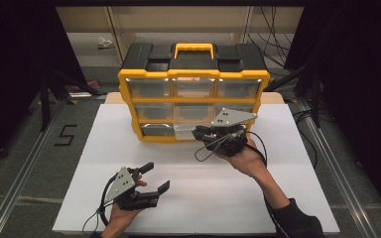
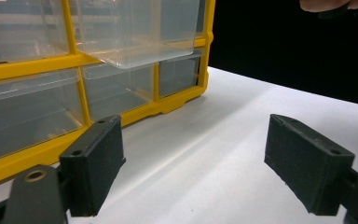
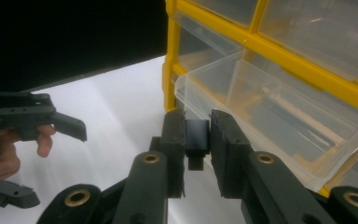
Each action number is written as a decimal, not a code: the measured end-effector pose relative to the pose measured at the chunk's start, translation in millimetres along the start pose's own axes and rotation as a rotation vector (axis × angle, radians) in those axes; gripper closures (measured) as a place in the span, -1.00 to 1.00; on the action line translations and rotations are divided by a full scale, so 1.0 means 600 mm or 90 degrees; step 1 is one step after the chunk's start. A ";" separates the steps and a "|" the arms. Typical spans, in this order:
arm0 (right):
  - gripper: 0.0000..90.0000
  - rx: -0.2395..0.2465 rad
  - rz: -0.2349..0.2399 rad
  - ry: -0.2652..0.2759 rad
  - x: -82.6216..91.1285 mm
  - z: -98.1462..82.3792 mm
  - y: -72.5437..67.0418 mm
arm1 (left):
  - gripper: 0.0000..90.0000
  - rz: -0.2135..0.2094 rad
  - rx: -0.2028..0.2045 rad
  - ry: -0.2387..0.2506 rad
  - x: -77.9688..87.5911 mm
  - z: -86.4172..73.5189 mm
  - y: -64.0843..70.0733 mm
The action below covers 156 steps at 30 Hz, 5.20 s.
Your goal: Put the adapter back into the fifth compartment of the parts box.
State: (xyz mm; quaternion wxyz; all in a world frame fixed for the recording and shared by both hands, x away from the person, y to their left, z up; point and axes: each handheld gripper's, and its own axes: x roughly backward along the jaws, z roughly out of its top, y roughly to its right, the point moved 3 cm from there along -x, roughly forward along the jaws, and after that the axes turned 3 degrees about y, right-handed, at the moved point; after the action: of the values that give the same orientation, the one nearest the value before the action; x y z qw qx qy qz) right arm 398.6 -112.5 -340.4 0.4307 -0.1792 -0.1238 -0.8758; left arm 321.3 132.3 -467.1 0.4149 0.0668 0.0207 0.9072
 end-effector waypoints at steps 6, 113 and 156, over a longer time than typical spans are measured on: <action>0.70 -0.002 -0.008 0.004 -0.003 0.010 0.009 | -0.58 -0.001 0.000 0.000 0.000 0.000 0.000; -0.31 -0.032 0.001 0.094 0.027 -0.017 -0.008 | -0.60 -0.016 0.011 0.008 0.000 0.000 -0.001; -0.51 -0.086 -0.006 0.134 0.071 -0.094 -0.017 | -0.65 -0.023 0.007 0.013 0.001 0.001 0.001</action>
State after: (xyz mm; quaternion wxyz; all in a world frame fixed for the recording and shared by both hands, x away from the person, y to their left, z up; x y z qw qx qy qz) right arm 354.3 -157.6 -374.4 0.4241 -0.1140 -0.0192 -0.8982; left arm 320.8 132.3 -466.3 0.4305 0.0597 0.0310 0.9001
